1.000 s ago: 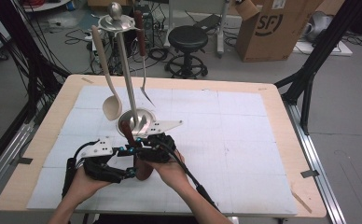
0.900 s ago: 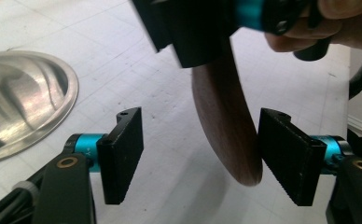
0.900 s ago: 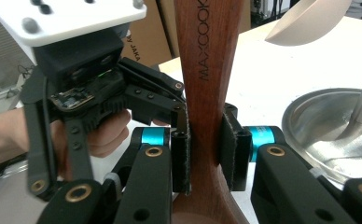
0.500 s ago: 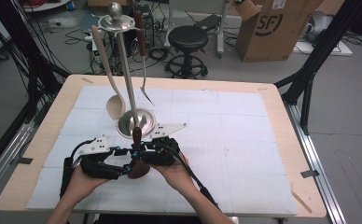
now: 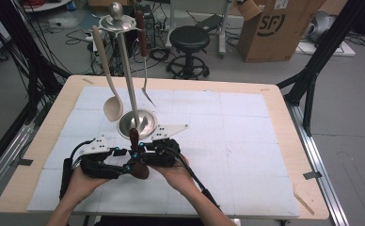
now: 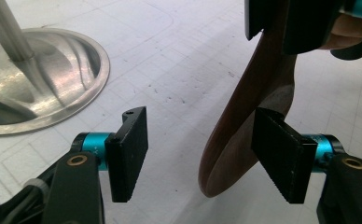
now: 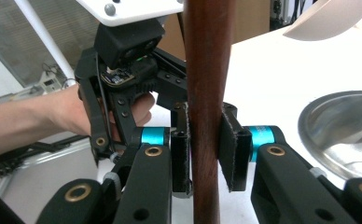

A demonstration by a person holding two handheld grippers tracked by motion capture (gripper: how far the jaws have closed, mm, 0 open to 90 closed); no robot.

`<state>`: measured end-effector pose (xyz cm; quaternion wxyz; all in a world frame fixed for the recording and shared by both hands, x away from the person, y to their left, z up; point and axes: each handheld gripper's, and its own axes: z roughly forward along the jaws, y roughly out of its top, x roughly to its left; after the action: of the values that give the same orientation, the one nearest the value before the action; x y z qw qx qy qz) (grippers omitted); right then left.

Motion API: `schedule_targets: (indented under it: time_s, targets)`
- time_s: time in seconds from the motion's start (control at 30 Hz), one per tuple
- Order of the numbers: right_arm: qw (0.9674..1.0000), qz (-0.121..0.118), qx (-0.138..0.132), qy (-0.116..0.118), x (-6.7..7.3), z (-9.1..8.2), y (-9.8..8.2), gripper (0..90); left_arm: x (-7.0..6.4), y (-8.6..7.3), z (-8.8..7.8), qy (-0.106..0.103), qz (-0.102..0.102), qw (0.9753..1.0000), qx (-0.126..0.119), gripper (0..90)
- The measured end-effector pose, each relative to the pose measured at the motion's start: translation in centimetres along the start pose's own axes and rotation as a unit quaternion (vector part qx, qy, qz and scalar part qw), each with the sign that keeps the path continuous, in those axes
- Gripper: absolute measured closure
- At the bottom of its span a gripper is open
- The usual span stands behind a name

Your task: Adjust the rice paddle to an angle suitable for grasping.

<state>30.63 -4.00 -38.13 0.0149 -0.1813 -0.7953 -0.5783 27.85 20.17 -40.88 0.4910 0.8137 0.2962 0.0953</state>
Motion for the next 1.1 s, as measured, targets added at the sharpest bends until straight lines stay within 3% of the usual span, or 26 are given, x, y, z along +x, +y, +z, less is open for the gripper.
schedule_targets:
  time_s: [0.23,0.43,0.8,1.1]
  targets:
    - [1.0000,0.009,0.004,0.001,-0.7,-0.2,0.1,77.4,0.1,0.0,-0.3,-0.007,-0.001,0.9999,-0.010,35.0]
    - [1.0000,0.000,0.007,-0.004,-1.3,-1.0,0.5,77.5,0.4,-0.2,-1.0,-0.005,-0.001,0.9999,-0.016,32.1]
    - [0.9998,-0.012,0.016,0.006,-2.4,-1.5,1.8,77.5,1.5,-0.5,-2.2,0.023,-0.015,0.9993,-0.025,25.9]
    - [0.9994,-0.022,0.019,0.021,-3.1,-1.6,3.5,77.5,1.8,-0.6,-2.6,0.033,-0.020,0.9989,-0.027,24.0]
